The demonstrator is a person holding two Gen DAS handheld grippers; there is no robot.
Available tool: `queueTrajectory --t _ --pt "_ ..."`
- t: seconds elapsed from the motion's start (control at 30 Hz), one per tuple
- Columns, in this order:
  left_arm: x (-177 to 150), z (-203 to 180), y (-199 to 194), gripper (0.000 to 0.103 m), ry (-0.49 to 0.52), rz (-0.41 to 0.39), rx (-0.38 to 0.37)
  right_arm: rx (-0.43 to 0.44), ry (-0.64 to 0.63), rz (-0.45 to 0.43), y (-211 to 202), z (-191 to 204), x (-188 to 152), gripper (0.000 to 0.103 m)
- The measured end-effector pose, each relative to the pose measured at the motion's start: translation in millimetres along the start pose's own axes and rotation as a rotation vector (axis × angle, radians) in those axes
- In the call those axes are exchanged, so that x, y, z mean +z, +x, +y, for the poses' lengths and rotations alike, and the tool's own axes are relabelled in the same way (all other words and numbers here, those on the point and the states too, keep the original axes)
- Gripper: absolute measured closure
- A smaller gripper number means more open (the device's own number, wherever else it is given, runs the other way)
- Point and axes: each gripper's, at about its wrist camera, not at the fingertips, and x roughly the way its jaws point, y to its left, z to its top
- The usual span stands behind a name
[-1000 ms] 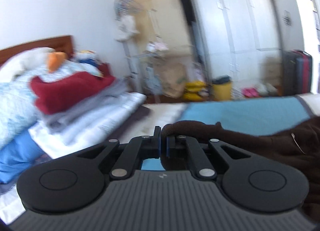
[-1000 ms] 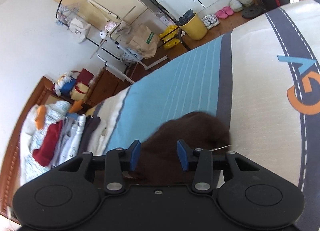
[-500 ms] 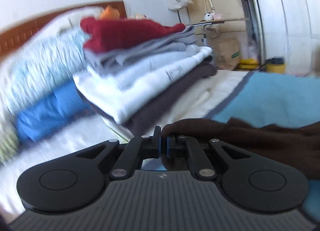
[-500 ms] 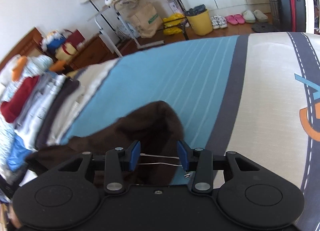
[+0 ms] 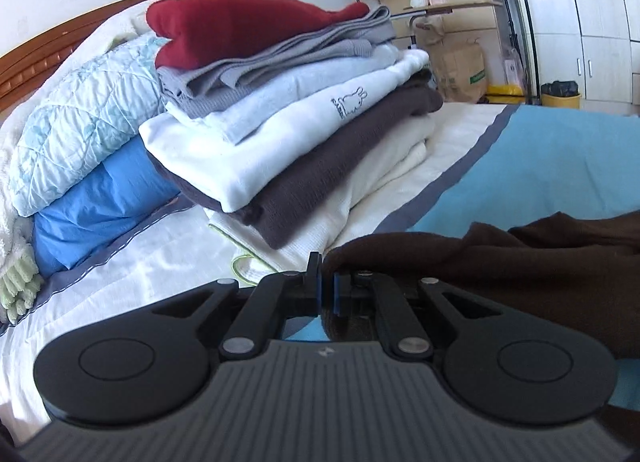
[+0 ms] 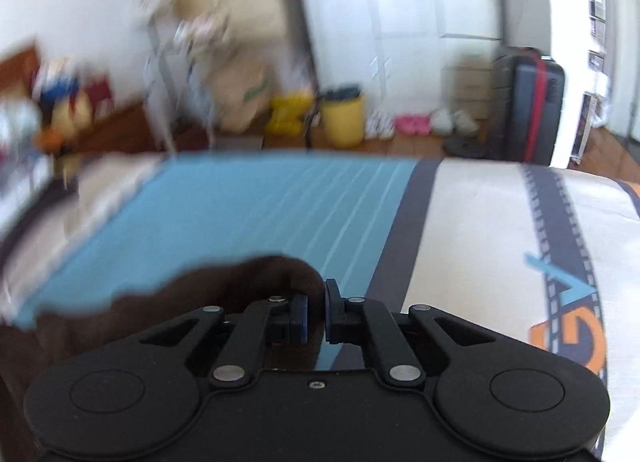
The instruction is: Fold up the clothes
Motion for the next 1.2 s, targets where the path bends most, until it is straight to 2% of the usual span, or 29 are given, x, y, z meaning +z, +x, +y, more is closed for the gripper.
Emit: queueTrajectory --t 0.1,0.2,0.33,0.5,0.67,0.73,0.83,1.0,1.2 --pt "-3 -8 -6 0.098 0.023 -0.023 -0.019 -0.055 0.044 -0.100 -28 -14 11 0.095" --pt "-4 -25 -21 0.098 0.102 -0.093 -0.018 -0.085 0.094 -0.149 -51 -28 14 0.095" --pt "3 -34 -48 0.098 0.144 -0.209 -0.053 -0.106 0.114 -0.208 -81 -33 15 0.095" --pt "23 -21 -75 0.098 0.065 -0.257 -0.101 -0.118 0.115 -0.289 -119 -32 17 0.095" --pt "34 -5 -96 0.098 0.026 -0.310 -0.072 -0.129 0.117 -0.370 -158 -31 19 0.095" --pt "37 4 -102 0.098 -0.009 -0.298 -0.094 -0.133 0.117 -0.402 -173 -31 20 0.095" --pt "47 17 -120 0.098 -0.031 -0.332 -0.107 -0.126 0.090 -0.416 -193 -26 20 0.095" --pt "69 40 -152 0.098 -0.054 -0.433 -0.092 -0.107 0.033 -0.495 -242 -14 42 0.095" --pt "82 62 -168 0.098 -0.073 -0.477 -0.087 -0.074 -0.059 -0.576 -290 -1 70 0.095"
